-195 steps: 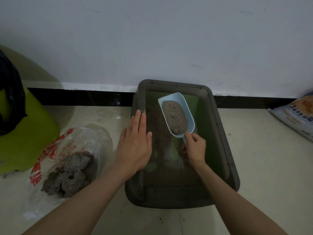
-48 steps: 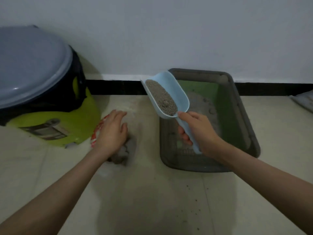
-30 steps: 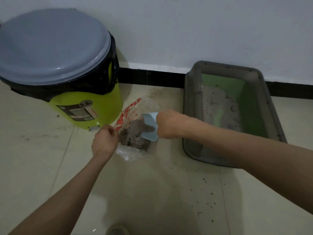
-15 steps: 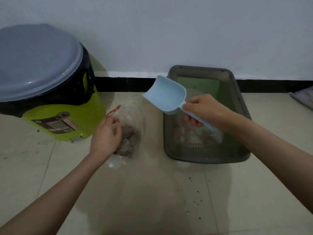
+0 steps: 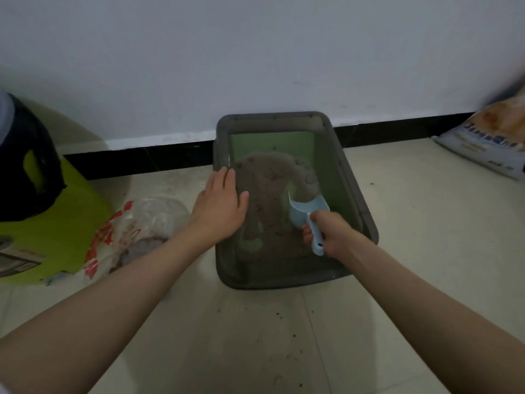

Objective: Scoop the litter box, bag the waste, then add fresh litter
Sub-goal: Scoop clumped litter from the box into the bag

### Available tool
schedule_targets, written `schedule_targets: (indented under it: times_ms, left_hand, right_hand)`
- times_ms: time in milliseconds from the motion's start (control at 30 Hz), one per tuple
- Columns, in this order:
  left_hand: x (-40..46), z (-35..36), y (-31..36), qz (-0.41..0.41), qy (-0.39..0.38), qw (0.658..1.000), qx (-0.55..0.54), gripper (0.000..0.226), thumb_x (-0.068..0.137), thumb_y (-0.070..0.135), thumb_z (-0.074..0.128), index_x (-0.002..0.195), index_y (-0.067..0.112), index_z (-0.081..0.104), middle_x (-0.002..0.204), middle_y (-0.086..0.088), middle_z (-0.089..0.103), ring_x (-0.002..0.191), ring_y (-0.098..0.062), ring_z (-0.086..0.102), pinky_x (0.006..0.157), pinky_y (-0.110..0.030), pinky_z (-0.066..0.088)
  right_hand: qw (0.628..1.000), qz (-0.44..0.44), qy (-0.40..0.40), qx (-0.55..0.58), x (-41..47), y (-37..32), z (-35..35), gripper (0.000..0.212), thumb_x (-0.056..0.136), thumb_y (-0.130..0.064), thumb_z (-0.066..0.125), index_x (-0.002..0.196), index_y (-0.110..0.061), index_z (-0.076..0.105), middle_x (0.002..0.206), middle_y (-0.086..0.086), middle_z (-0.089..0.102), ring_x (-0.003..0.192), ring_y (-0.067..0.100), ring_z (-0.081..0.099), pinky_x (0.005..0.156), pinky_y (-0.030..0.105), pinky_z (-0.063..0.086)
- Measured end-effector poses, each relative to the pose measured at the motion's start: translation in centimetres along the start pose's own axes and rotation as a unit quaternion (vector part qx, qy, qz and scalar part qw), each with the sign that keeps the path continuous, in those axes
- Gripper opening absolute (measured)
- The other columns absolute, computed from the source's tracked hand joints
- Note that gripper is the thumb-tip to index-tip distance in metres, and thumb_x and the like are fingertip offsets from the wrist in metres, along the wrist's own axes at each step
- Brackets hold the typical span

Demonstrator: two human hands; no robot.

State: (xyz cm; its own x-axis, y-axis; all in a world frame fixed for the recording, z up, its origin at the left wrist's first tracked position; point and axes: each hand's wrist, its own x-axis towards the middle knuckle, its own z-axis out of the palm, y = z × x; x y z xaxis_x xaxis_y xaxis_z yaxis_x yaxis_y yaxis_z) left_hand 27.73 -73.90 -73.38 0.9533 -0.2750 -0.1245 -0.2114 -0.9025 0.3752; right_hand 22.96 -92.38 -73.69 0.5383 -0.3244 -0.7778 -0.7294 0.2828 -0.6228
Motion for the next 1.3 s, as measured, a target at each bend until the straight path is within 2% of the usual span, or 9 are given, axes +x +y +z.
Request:
schedule_targets:
  times_ms: [267, 400, 533, 633, 767, 800, 900, 1033, 1300]
  left_hand:
    - [1.6, 3.0, 0.1, -0.012, 0.062, 0.998, 0.014, 0.057, 0.099, 0.029, 0.03, 0.146, 0.005, 0.011, 0.156, -0.011, -0.003, 0.144, -0.029, -0.002, 0.117, -0.042, 0.012]
    - [1.7, 3.2, 0.1, -0.003, 0.08, 0.997, -0.009, 0.053, 0.099, 0.026, 0.031, 0.145, 0.005, 0.018, 0.156, -0.012, 0.001, 0.144, -0.029, 0.0, 0.116, -0.042, 0.014]
    - [1.7, 3.2, -0.2, 0.005, 0.088, 0.996, -0.024, 0.051, 0.099, 0.024, 0.031, 0.144, 0.004, 0.022, 0.156, -0.013, 0.002, 0.144, -0.03, 0.001, 0.116, -0.042, 0.013]
    - [1.6, 3.1, -0.4, 0.005, 0.087, 0.996, -0.03, 0.049, 0.099, 0.023, 0.03, 0.143, 0.003, 0.024, 0.156, -0.014, 0.001, 0.144, -0.031, 0.001, 0.117, -0.042, 0.013]
    - [1.7, 3.1, -0.6, 0.0, 0.081, 0.996, -0.037, 0.049, 0.099, 0.024, 0.029, 0.143, 0.004, 0.024, 0.156, -0.012, -0.002, 0.144, -0.029, -0.002, 0.117, -0.043, 0.012]
    - [1.7, 3.1, -0.6, 0.0, 0.082, 0.996, -0.038, 0.048, 0.099, 0.024, 0.029, 0.143, 0.004, 0.024, 0.156, -0.011, -0.002, 0.144, -0.029, -0.002, 0.117, -0.043, 0.013]
    - [1.7, 3.2, -0.5, -0.003, 0.082, 0.996, -0.045, 0.047, 0.099, 0.024, 0.029, 0.143, 0.005, 0.026, 0.157, -0.009, -0.002, 0.144, -0.027, -0.002, 0.116, -0.044, 0.015]
    - [1.6, 3.1, -0.4, -0.004, 0.078, 0.995, -0.058, 0.046, 0.1, 0.024, 0.028, 0.142, 0.007, 0.027, 0.157, -0.007, -0.003, 0.144, -0.025, -0.004, 0.116, -0.043, 0.014]
    - [1.6, 3.0, -0.4, 0.01, 0.084, 0.993, -0.081, 0.045, 0.099, 0.023, 0.029, 0.141, 0.006, 0.031, 0.156, -0.011, 0.0, 0.144, -0.028, -0.003, 0.116, -0.042, 0.013]
  right_hand:
    - [0.999, 0.033, 0.019, 0.013, 0.7, 0.9, 0.5, 0.014, 0.097, -0.005, 0.035, 0.097, 0.0, 0.048, 0.069, 0.01, 0.044, 0.056, 0.016, 0.039, 0.049, 0.025, 0.033]
    - [0.983, -0.019, 0.027, -0.182, -1.2, -0.4, -2.3, 0.029, 0.098, -0.011, 0.038, 0.072, -0.003, 0.049, 0.065, 0.012, 0.049, 0.052, 0.018, 0.042, 0.045, 0.023, 0.038]
    - [0.785, -0.099, 0.065, -0.609, -2.4, -2.9, -2.9, 0.019, 0.095, -0.021, 0.048, 0.095, -0.004, 0.058, 0.095, 0.017, 0.06, 0.08, 0.027, 0.06, 0.069, 0.032, 0.048]
    - [0.618, -0.137, 0.087, -0.77, -2.7, -4.0, -1.2, 0.034, 0.094, -0.023, 0.05, 0.124, -0.007, 0.053, 0.123, 0.014, 0.056, 0.111, 0.029, 0.056, 0.086, 0.033, 0.046]
    - [0.502, -0.132, 0.093, -0.85, -1.8, -6.1, 0.9, 0.034, 0.093, -0.028, 0.052, 0.122, -0.01, 0.054, 0.094, 0.007, 0.051, 0.091, 0.025, 0.056, 0.076, 0.033, 0.042]
    - [0.509, -0.116, 0.09, -0.848, -1.5, -6.9, 1.4, 0.033, 0.093, -0.026, 0.051, 0.122, -0.008, 0.052, 0.091, 0.007, 0.049, 0.09, 0.024, 0.058, 0.078, 0.032, 0.044]
    - [0.629, 0.032, 0.034, -0.776, 0.1, -8.9, 2.6, 0.016, 0.097, -0.012, 0.041, 0.102, 0.001, 0.05, 0.081, 0.014, 0.049, 0.065, 0.019, 0.056, 0.072, 0.025, 0.049]
    - [0.674, 0.229, -0.092, -0.696, 2.1, -8.3, 1.7, 0.028, 0.098, -0.011, 0.032, 0.075, -0.006, 0.047, 0.052, 0.005, 0.049, 0.037, 0.01, 0.045, 0.038, 0.014, 0.039]
    - [0.906, 0.233, -0.047, -0.35, 1.4, -5.8, -2.9, 0.033, 0.101, -0.018, 0.025, 0.083, -0.002, 0.047, 0.047, 0.005, 0.045, 0.028, 0.007, 0.038, 0.028, 0.013, 0.033]
